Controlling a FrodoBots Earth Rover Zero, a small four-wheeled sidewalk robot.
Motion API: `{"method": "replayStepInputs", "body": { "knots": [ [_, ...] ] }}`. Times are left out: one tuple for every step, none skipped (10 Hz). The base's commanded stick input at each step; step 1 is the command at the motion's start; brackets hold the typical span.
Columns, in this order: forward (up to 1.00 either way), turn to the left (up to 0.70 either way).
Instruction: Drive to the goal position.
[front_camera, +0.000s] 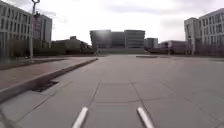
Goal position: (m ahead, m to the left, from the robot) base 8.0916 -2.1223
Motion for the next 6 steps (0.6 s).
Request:
{"method": "replayStepInputs", "body": {
  "knots": [
    [1.0,0.0],
    [1.0,0.0],
    [1.0,0.0],
    [1.0,-0.08],
    [1.0,-0.27],
    [1.0,-0.27]
  ]
}}
